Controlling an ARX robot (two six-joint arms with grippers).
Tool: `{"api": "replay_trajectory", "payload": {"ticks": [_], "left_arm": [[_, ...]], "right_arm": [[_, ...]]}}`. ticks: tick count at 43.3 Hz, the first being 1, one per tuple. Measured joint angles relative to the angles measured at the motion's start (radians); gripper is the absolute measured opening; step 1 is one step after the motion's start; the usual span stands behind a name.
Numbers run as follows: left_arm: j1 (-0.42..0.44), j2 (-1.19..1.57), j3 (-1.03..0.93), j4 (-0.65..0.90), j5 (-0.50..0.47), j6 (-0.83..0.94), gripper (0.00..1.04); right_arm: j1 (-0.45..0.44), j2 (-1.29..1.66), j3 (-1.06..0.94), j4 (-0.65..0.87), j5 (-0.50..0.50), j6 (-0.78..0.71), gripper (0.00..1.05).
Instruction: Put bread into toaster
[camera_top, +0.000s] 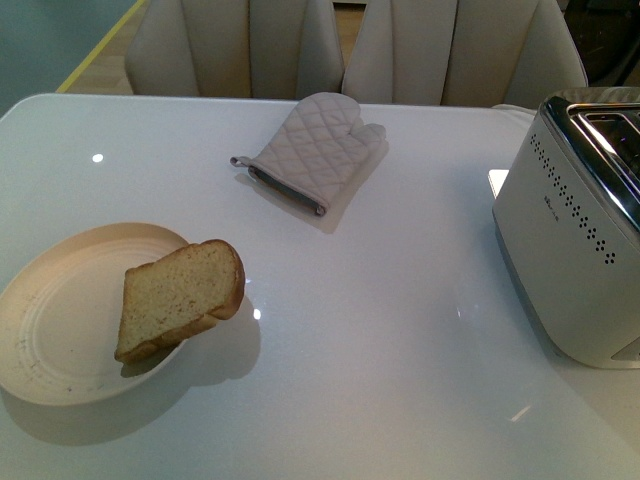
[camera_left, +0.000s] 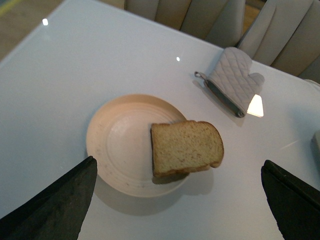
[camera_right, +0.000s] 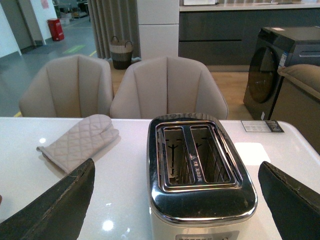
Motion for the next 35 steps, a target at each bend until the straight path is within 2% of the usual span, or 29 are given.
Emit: {"api": "replay_trajectory", "payload": {"ticks": [6,17,23,35], "left_arm": [[0.072,0.322,0.072,0.219,0.095,-0.053,0.98],[0.151,0.904,0.228,0.58,0.085,-0.058,0.98],[0.163,1.215,0.325,0.678,0.058,-0.05,0.98],[0.182,1.563,0.444,0.745,0.014,-0.016,0.98]], "right_arm": [[0.0,0.0,0.0,0.0,0.0,0.0,0.96],[0.0,0.0,0.0,0.0,0.0,0.0,0.96],[0.0,0.0,0.0,0.0,0.0,0.0,0.96],[0.0,0.0,0.0,0.0,0.0,0.0,0.96]]}}
